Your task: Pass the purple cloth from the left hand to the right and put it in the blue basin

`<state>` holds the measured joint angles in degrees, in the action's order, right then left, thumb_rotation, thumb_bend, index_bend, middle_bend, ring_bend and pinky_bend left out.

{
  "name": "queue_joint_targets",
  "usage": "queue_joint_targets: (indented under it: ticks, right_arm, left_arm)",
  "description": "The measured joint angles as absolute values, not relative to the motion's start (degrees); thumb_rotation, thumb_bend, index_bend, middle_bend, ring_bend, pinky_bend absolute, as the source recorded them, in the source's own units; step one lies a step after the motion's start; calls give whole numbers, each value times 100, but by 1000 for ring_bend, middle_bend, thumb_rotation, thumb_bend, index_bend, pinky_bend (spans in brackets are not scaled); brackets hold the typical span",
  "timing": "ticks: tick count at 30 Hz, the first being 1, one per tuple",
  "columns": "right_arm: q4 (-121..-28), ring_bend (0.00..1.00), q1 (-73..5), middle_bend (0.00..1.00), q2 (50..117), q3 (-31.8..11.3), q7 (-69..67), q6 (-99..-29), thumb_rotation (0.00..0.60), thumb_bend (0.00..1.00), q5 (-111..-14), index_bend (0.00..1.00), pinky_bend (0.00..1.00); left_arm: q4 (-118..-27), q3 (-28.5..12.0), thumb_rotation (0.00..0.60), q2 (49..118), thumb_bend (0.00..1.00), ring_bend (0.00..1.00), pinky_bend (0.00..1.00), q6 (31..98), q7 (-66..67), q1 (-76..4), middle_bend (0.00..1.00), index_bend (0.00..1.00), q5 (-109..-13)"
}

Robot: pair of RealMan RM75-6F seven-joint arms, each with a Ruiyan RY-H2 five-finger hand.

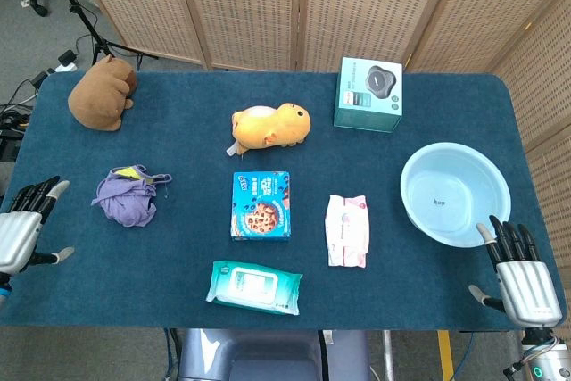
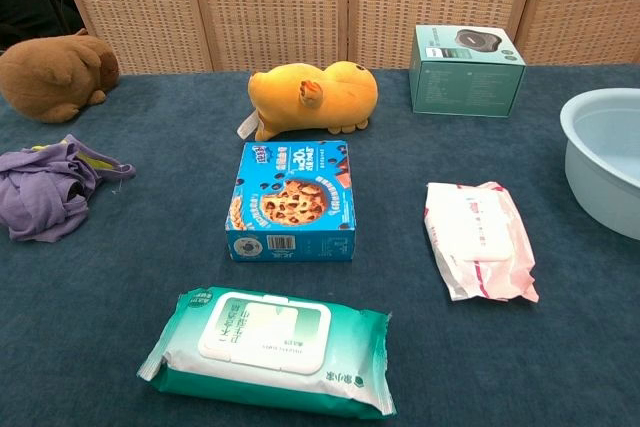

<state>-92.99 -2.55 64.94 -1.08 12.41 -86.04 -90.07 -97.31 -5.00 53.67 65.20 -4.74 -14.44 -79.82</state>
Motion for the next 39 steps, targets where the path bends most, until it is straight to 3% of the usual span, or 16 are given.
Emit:
queue_joint_targets:
  ticks: [7, 19, 29, 39]
  right_arm:
    - [-9271, 0, -287, 0, 6522, -114, 1257, -8532, 600, 0, -8971, 0, 0]
    - [-9268, 0, -348, 0, 6532, -148, 1252, -8397, 600, 0, -8835, 0, 0]
    - [-9278, 0, -374, 0, 6493, -147, 1160, -8339, 600, 0, -8801, 0, 0]
    - [-9269, 0, -366, 0, 6466, -146, 1088, -8375, 600, 0, -8816, 0, 0]
  left_arm:
    - [-9348, -751, 600, 4918, 138, 0, 0, 4652, -1009, -2416, 0, 0, -7298]
    - [-8390, -815, 600, 5029, 138, 0, 0, 2341, -1340, -3805, 0, 0, -6806]
    - [-7955, -586, 600, 5541, 137, 0, 0, 1877, -921, -4368, 0, 0, -6319]
    - [-7740, -254, 600, 5830, 140, 0, 0, 1880, -490, -4625, 0, 0, -5899]
